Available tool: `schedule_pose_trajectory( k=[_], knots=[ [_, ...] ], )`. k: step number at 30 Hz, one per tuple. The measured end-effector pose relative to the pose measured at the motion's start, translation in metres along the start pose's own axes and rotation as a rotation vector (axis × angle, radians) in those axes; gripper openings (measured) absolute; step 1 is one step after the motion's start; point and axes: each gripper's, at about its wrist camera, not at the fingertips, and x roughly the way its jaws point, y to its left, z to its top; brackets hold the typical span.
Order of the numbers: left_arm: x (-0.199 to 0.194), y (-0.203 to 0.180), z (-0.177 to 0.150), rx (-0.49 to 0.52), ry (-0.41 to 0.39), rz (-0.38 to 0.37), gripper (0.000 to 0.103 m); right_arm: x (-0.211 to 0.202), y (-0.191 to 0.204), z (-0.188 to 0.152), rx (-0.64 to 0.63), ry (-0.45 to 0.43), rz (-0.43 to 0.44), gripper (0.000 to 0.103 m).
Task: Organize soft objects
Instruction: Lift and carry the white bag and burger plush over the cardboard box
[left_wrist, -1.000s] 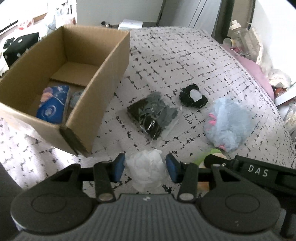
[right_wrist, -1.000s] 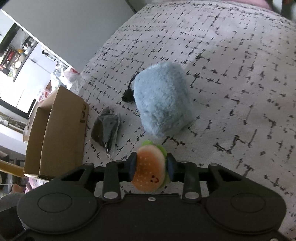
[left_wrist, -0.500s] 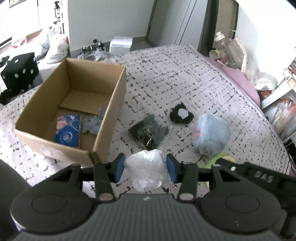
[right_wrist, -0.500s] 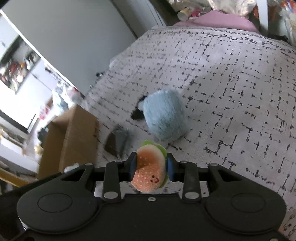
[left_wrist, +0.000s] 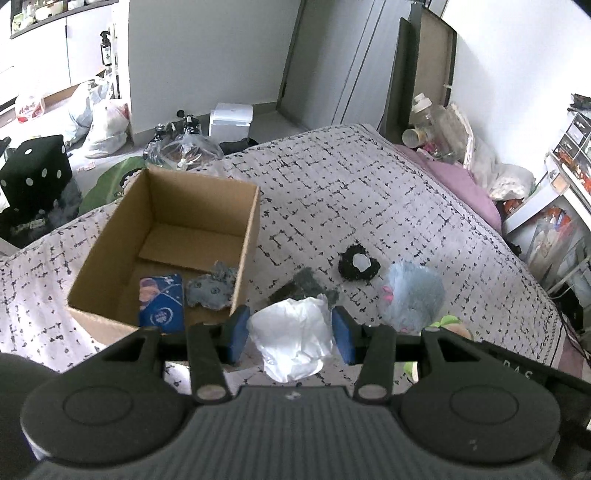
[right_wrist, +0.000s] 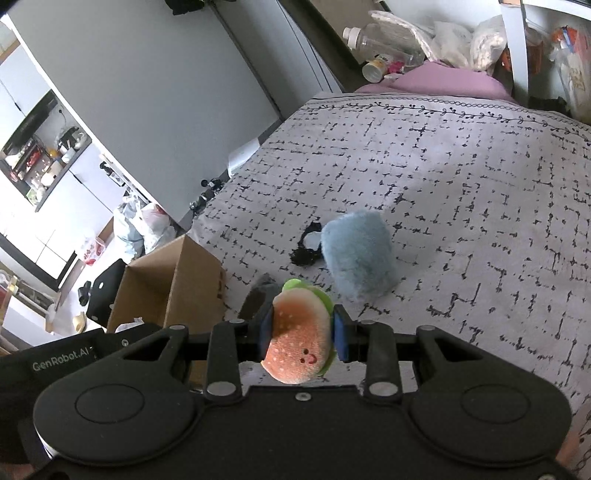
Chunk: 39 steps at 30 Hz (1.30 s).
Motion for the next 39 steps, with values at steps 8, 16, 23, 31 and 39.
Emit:
schedule_pose_trajectory(
  k=[8,16,23,31,39],
  knots=[
    [-0.010,0.016,0.008,0.008,-0.029,-0.013,0.047,-0.004,0.021,0.001,-0.014,-0.028,0.013,0.033],
    [-0.011,0.038,0.017,-0.017,-0.035,-0.011,0.047,-0.005,0.043,0.006,-0.030,-0.048,0.027,0.033],
    [-0.008,0.060,0.024,-0.037,-0.029,-0.017,0.047,0.001,0.063,0.008,-0.045,-0.059,0.037,0.033],
    [-0.002,0.088,0.031,-0.077,-0.019,-0.008,0.047,0.014,0.087,0.007,-0.073,-0.043,0.049,0.033],
    [0.009,0.116,0.036,-0.119,0.000,0.003,0.047,0.028,0.110,0.005,-0.094,-0.012,0.062,0.033]
  ],
)
